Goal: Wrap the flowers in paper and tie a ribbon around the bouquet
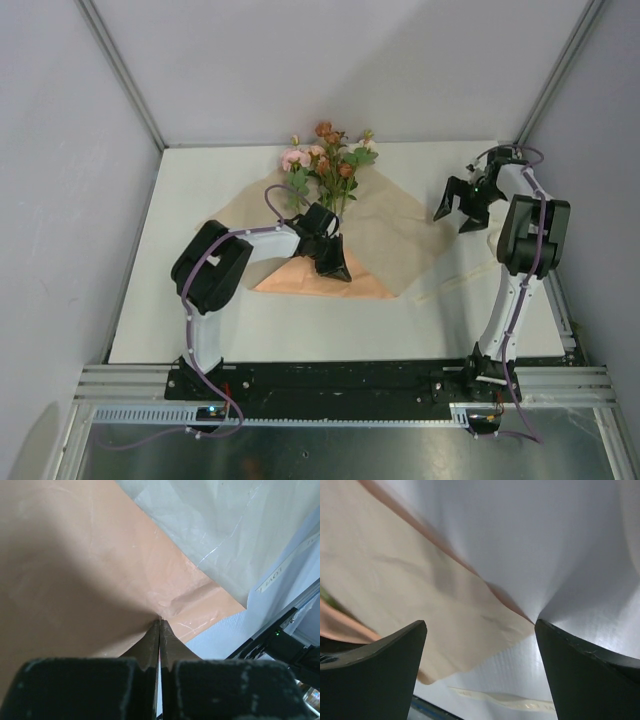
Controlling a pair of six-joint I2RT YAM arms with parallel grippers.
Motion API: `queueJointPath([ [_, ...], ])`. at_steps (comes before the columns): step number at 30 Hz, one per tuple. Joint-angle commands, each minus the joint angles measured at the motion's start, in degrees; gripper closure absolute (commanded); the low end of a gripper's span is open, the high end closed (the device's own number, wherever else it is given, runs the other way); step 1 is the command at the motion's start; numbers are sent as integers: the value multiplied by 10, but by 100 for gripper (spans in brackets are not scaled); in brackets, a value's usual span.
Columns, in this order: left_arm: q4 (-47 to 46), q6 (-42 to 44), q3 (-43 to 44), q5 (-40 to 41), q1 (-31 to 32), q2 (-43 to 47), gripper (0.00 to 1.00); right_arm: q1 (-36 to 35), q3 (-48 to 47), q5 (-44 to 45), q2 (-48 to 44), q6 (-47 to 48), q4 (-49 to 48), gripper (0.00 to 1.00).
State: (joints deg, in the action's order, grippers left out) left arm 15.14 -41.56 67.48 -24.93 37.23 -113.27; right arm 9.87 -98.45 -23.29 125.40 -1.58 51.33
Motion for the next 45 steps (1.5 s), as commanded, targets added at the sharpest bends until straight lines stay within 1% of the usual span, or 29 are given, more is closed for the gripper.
queueJointPath([
  [1, 45, 30, -5, 91, 1, -34, 100, 1, -42, -116, 67, -17, 45, 4],
  [6, 46, 31, -3, 89, 1, -36, 100, 5, -23, -307, 88, -22, 61, 8],
  [8, 45, 31, -2, 88, 0, -37, 100, 8, -4, -361, 76, -23, 51, 7],
  [12, 44, 31, -2, 87, 0, -37, 100, 19, 43, -429, 35, -33, 13, 4],
  [15, 44, 31, -3, 88, 0, -36, 100, 31, 109, -466, -11, -80, -44, 1],
  [17, 45, 31, -3, 90, -1, -35, 100, 45, 177, -458, -52, -144, -112, 1],
  [19, 45, 31, -4, 91, -1, -35, 100, 66, 256, -433, -98, -212, -211, 1],
  [21, 44, 31, -3, 92, -2, -36, 100, 79, 308, -406, -133, -245, -265, 1],
  [24, 45, 32, -3, 92, -3, -43, 100, 68, 333, -380, -146, -250, -286, 1],
  [29, 45, 31, -1, 94, -4, -47, 100, 17, 336, -345, -130, -256, -319, 11],
  [32, 45, 32, -3, 95, -6, -43, 100, 8, 333, -315, -121, -255, -326, 16],
  [34, 45, 33, -5, 96, -6, -42, 100, 13, 333, -302, -125, -254, -333, 23],
  [38, 45, 32, -8, 100, -8, -42, 100, 20, 332, -284, -173, -243, -354, 48],
  [40, 45, 30, -8, 97, -10, -45, 100, 11, 330, -278, -210, -238, -363, 66],
  [41, 46, 29, -9, 98, -12, -46, 100, 1, 327, -277, -228, -236, -363, 77],
  [43, 48, 31, -10, 98, -12, -50, 100, -23, 312, -274, -253, -230, -349, 93],
  [45, 51, 34, -10, 98, -13, -53, 100, -48, 294, -266, -269, -226, -333, 98],
])
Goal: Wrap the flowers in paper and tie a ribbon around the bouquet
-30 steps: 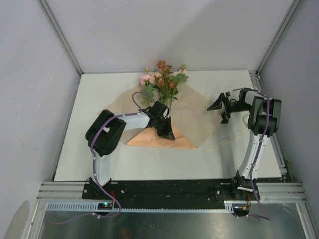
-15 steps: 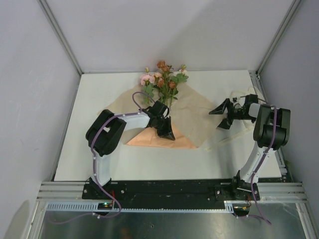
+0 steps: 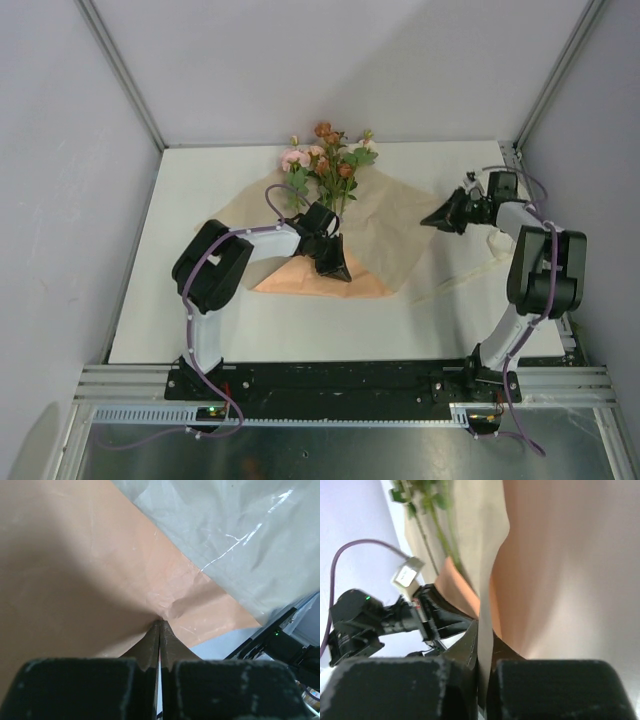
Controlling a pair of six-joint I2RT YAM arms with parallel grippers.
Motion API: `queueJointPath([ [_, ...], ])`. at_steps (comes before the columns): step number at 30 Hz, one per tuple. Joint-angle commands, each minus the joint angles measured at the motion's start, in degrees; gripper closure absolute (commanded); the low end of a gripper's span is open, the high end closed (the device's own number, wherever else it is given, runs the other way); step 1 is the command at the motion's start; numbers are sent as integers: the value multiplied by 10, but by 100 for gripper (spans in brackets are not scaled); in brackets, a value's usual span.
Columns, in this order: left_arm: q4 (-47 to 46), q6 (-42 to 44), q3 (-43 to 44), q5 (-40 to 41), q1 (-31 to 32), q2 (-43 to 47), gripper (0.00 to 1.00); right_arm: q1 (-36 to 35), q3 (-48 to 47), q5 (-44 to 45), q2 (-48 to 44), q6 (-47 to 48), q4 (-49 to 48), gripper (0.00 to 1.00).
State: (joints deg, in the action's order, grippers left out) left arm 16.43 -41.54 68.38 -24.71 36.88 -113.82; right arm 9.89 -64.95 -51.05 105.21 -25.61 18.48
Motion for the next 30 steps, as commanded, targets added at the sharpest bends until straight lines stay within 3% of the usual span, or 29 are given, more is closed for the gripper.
queueJointPath([
  [1, 40, 35, -18, 96, -9, -49, 100, -61, -49, 19, -74, 14, 0, 99],
  [10, 45, 44, -9, 83, -9, -63, 100, -146, -85, 15, -63, -71, -46, 100],
  [21, 46, 49, -11, 75, -10, -60, 100, -225, -90, -19, 4, -340, -326, 100],
  [30, 46, 52, -13, 72, -10, -60, 100, -254, -89, 1, 45, -474, -479, 100],
])
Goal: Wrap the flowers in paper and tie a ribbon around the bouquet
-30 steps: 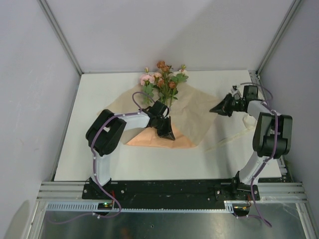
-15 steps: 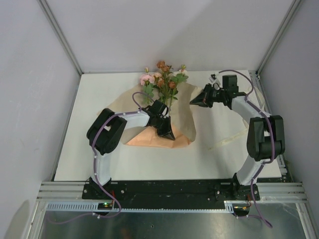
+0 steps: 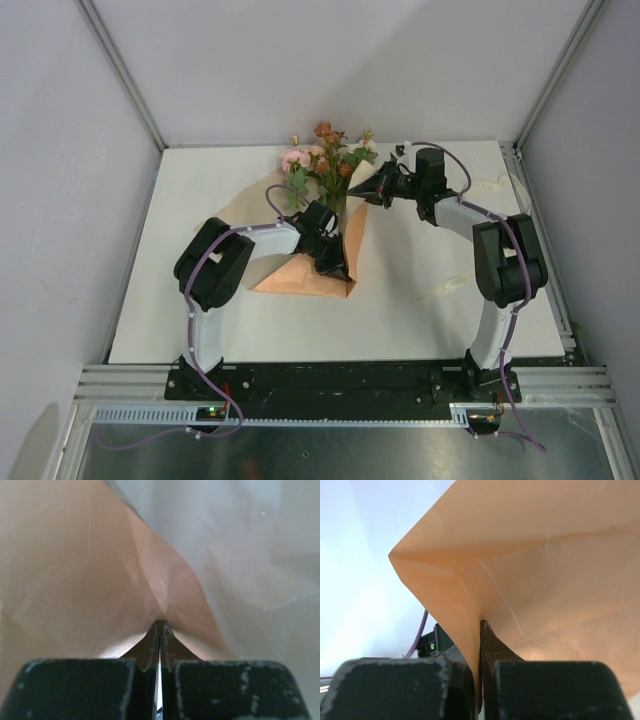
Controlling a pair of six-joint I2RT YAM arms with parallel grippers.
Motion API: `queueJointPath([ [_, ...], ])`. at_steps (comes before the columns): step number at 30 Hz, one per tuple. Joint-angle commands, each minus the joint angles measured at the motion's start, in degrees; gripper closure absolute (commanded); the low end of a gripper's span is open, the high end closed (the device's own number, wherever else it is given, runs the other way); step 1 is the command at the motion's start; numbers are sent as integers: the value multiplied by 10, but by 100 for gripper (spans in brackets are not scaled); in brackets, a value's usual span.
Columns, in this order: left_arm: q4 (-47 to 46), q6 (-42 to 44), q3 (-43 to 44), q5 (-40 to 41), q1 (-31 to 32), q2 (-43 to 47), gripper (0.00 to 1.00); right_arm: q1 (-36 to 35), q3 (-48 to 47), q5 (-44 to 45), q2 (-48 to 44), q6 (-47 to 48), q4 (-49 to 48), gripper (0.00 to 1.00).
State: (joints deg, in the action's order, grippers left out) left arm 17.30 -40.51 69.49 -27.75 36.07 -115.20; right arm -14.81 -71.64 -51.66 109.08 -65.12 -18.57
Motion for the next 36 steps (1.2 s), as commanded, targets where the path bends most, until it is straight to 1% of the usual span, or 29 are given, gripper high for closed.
queueJointPath([
  [1, 36, 42, -25, 102, -2, -47, 100, -9, -22, 8, 9, -82, -116, 100],
  [11, 27, 48, -18, 91, -4, -17, 100, -24, -21, -4, 36, -89, -152, 100],
  [17, -5, 54, -26, 57, -5, 64, 100, -26, -21, -4, 48, -59, -120, 100],
  [21, -9, 60, -35, 41, -10, 133, 95, -27, -21, 1, 49, -55, -119, 100],
  [25, -9, 65, -65, 17, -36, 198, 86, -28, -21, 7, 48, -41, -104, 100],
  [27, -7, 69, -84, -2, -64, 229, 77, -28, -21, 9, 47, -34, -94, 100],
  [28, 0, 75, -94, -12, -83, 242, 65, -29, -21, 11, 48, -32, -91, 100],
  [30, 24, 97, -106, -23, -121, 266, 47, -32, -21, 15, 49, -31, -90, 100],
  [32, 58, 137, -115, -26, -155, 285, 37, -38, -22, 20, 51, -35, -93, 100],
  [34, 93, 177, -120, -23, -179, 294, 32, -43, -25, 25, 53, -40, -95, 100],
  [36, 121, 208, -126, -17, -195, 295, 31, -47, -28, 30, 57, -44, -96, 100],
])
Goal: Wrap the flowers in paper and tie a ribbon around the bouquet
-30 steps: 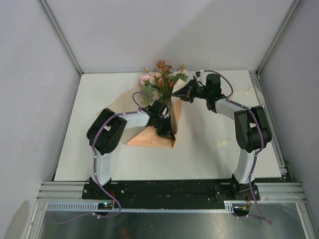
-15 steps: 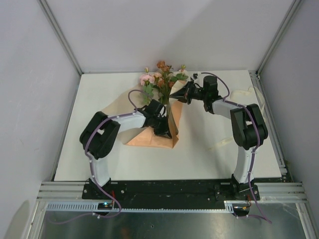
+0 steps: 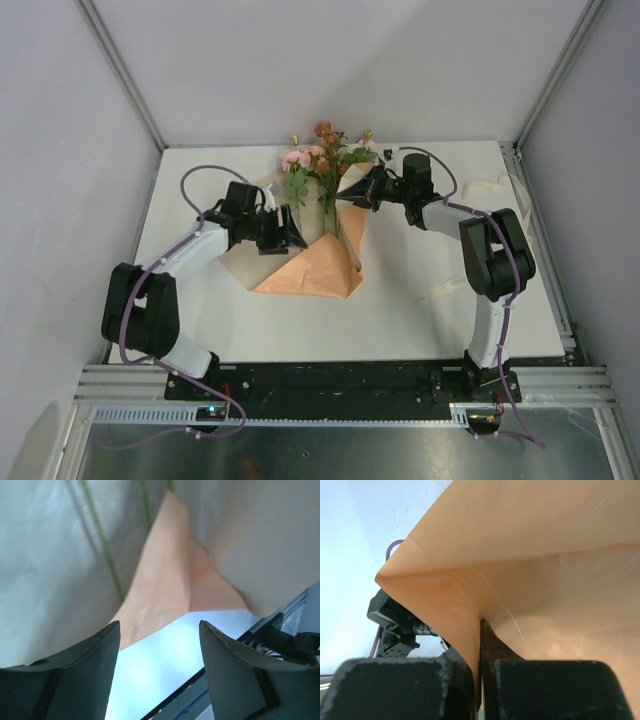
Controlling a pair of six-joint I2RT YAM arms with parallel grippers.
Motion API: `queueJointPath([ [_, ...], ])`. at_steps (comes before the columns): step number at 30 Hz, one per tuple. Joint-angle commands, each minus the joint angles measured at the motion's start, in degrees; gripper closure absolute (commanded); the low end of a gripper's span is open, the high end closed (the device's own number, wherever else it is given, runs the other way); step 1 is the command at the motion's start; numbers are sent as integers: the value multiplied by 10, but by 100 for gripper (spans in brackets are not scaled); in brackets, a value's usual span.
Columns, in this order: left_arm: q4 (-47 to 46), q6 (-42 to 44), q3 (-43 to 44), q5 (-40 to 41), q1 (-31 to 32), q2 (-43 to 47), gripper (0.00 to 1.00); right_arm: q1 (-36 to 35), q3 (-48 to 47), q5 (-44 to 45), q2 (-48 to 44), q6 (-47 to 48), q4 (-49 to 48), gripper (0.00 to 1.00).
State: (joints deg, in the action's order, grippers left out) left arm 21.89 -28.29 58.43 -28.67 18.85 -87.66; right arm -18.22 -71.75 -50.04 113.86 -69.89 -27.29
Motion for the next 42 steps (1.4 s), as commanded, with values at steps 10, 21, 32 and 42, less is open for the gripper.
queueJointPath([
  [10, 92, 150, -13, -15, -49, -60, 40, -44, -63, 39, 40, -15, -7, 100],
  [21, 68, 157, 14, -45, -51, -146, 96, -95, -125, 47, 118, -57, -52, 100],
  [32, 36, 137, 5, -43, -54, -170, 100, -135, -177, 67, 203, -86, -97, 100],
  [42, 34, 133, 2, -43, -70, -172, 96, -154, -200, 67, 268, -90, -122, 100],
])
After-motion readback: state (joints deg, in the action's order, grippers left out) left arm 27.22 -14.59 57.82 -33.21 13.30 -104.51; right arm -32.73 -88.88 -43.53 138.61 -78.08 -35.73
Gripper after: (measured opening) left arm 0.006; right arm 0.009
